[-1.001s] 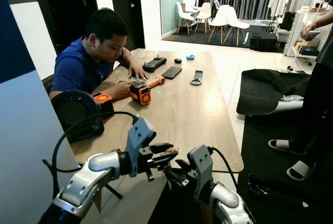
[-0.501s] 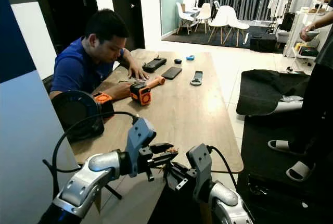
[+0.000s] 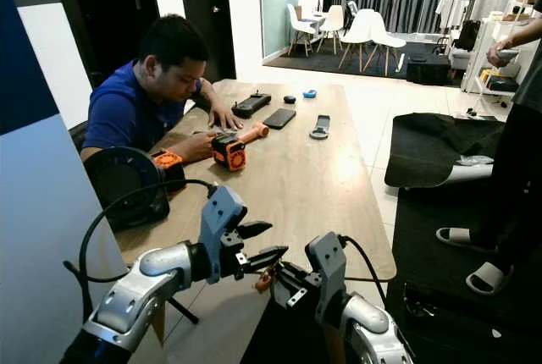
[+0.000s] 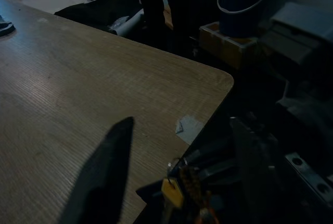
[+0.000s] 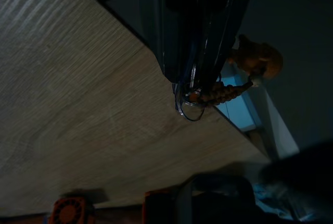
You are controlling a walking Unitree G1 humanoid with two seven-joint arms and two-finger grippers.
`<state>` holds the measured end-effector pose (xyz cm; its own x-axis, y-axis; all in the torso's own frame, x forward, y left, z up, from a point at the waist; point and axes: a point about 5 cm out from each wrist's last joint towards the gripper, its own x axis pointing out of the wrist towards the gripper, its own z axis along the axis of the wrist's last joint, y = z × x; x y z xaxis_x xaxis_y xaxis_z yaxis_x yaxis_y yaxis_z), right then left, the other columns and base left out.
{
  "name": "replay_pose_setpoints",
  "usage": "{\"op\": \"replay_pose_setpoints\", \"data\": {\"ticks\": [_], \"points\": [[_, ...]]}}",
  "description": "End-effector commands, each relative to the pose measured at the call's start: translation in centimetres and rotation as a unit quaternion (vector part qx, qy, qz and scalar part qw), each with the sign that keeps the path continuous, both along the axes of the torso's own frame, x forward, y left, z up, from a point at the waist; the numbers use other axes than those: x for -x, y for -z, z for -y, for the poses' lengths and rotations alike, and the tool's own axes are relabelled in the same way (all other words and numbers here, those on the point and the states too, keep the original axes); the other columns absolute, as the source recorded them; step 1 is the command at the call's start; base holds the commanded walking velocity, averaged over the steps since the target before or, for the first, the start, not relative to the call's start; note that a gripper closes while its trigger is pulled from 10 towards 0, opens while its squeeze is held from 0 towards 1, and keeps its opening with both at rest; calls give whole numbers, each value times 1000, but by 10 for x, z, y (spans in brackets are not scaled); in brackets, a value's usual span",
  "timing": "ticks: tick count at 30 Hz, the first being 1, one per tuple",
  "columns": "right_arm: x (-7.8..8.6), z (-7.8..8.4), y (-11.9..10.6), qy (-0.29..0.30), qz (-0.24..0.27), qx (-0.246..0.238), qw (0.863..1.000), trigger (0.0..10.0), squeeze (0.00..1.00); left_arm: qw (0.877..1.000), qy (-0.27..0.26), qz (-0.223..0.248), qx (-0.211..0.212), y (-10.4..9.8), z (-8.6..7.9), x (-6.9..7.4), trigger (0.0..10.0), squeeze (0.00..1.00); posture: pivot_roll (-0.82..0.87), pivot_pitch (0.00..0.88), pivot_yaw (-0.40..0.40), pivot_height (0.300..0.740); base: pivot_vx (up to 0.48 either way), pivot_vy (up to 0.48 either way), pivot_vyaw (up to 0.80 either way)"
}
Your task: Hang keys on a hook
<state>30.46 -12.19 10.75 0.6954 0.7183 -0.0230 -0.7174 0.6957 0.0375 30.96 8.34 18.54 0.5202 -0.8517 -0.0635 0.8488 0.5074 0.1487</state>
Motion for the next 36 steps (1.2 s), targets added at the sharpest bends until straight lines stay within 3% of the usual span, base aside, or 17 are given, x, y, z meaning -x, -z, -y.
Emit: {"op": "replay_pose_setpoints", "data": {"ticks": [1, 5, 6, 7, 9, 10, 12, 14, 20, 25, 27, 28, 30, 32, 36], "points": [[-1, 0, 1, 3, -7, -9, 1000, 0, 0, 1000, -9, -15, -12, 8, -4, -1, 10000, 1000, 54, 35, 13, 740, 0, 0, 0], [-1, 1, 2, 1, -11, -7, 1000, 0, 0, 998, -29, -27, -54, 22, -14, -3, 10000, 976, 54, 36, 13, 740, 0, 0, 0], [0, 0, 5, -4, -23, 1, 1000, 0, 0, 996, -39, -34, -78, 30, -19, -4, 10000, 0, 53, 36, 13, 740, 0, 0, 0], [1, 0, 8, -8, -32, 8, 999, 0, 0, 994, -47, -39, -95, 35, -23, -4, 10000, 0, 53, 36, 13, 740, 0, 0, 0], [9, 1, 38, -29, -114, 87, 989, 0, 0, 985, -75, -44, -147, 51, -34, -6, 10000, 0, 46, 37, 15, 740, 0, 0, 0], [9, 1, 38, -29, -114, 87, 989, 0, 0, 985, -75, -44, -147, 51, -34, -6, 10000, 0, 46, 37, 15, 740, 0, 0, 0], [19, 6, 70, -28, -183, 146, 972, 0, 0, 971, -118, -48, -200, 69, -47, -8, 10000, 0, 45, 37, 14, 740, 0, 0, 0], [25, 8, 86, -13, -208, 160, 965, 0, 0, 961, -143, -56, -229, 83, -55, -7, 10000, 0, 48, 38, 11, 740, 0, 0, 0], [33, 7, 99, -4, -228, 152, 962, 0, 0, 955, -157, -72, -241, 96, -60, 0, 10000, 0, 53, 39, 8, 740, 0, 0, 0], [42, 6, 109, -11, -245, 163, 956, 0, 0, 960, -142, -89, -226, 106, -58, 9, 10000, 0, 51, 40, 10, 740, 0, 0, 0], [43, 7, 112, -13, -248, 166, 954, 0, 0, 975, -113, -91, -169, 103, -52, 15, 10000, 0, 50, 42, 11, 740, 0, 0, 0], [43, 7, 112, -13, -248, 166, 954, 0, 0, 975, -113, -91, -169, 103, -52, 15, 10000, 0, 50, 42, 11, 740, 0, 0, 0], [44, 7, 112, -16, -247, 163, 955, 0, 0, 987, -77, -92, -109, 96, -46, 22, 10000, 0, 50, 42, 11, 740, 0, 0, 0], [44, 8, 113, -18, -247, 159, 956, 0, 0, 992, -39, -98, -75, 92, -43, 30, 10000, 0, 52, 42, 11, 740, 0, 0, 0], [47, 9, 115, -20, -250, 160, 955, 0, 0, 990, -8, -111, -84, 97, -42, 39, 10000, 0, 54, 41, 11, 740, 0, 0, 0]]}}
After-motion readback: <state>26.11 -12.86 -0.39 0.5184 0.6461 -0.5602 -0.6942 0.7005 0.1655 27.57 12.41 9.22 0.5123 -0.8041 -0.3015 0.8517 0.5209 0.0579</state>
